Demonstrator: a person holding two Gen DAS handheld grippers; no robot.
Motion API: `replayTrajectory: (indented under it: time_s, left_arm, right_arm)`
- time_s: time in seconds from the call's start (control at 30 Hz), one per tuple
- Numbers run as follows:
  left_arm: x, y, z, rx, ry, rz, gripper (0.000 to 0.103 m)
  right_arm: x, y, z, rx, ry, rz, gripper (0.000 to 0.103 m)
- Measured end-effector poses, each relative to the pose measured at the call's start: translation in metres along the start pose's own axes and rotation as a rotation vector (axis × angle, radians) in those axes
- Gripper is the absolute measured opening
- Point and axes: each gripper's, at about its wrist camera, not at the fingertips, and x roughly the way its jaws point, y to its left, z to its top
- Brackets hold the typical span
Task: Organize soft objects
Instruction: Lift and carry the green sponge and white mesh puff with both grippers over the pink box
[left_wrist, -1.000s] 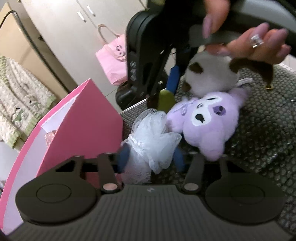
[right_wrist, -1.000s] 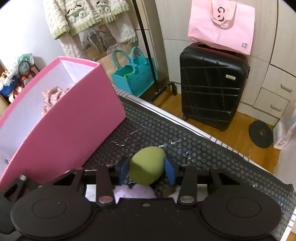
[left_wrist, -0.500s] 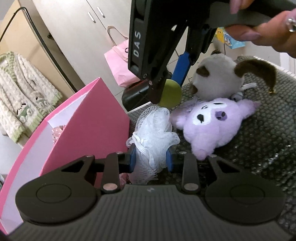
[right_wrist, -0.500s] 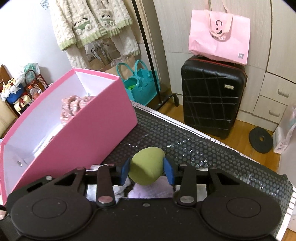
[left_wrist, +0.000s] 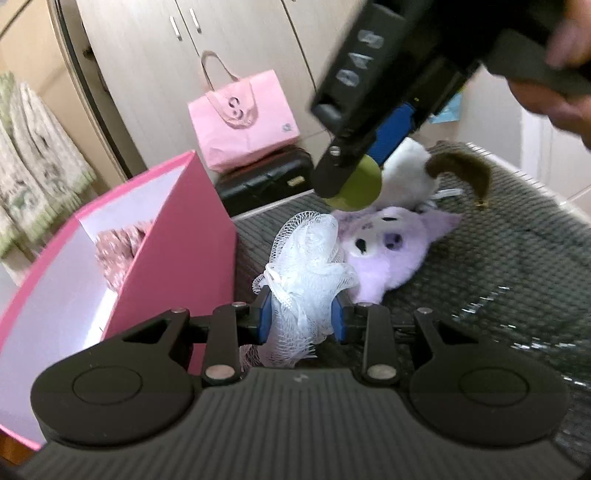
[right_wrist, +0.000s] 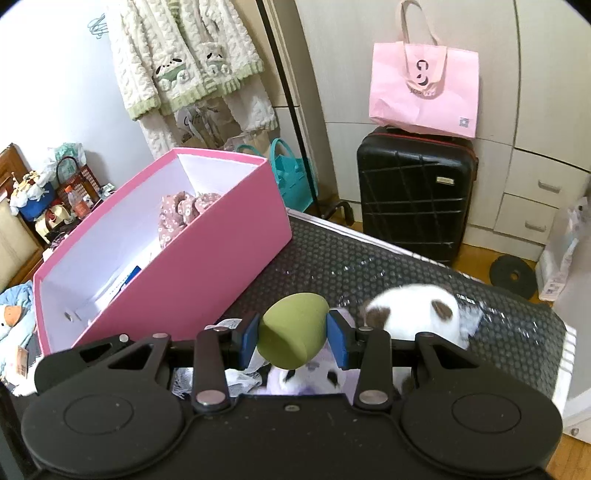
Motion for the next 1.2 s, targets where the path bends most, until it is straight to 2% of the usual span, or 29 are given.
replayTrajectory:
  time_s: [0.47, 0.53, 0.93, 1.2]
  left_arm:
    - [-0.044, 0.014, -0.006, -0.042, -0.036, -0.160, 0.031]
    - [-0.046, 0.014, -0.008, -0.052, -0.034, -0.159, 0.031]
    - [-0.071, 0.024, -0.020, -0.050, 0.017, -0.278, 0.031]
    - [-0.093, 0.044, -0.024, -0.038, 0.058, -0.365, 0.031]
  right_arm:
    - [-0.027, 0.008, -0.046, 0.047, -0.010, -0.054, 0.046]
    - [-0.029, 0.008, -0.053, 0.058, -0.007, -0.053, 0.046]
    - [-0.048, 0.030, -0.085, 0.070, -0.004, -0.057, 0.046]
    - [-0.069, 0.053, -0.102, 0.040, -0.018, -0.054, 0.046]
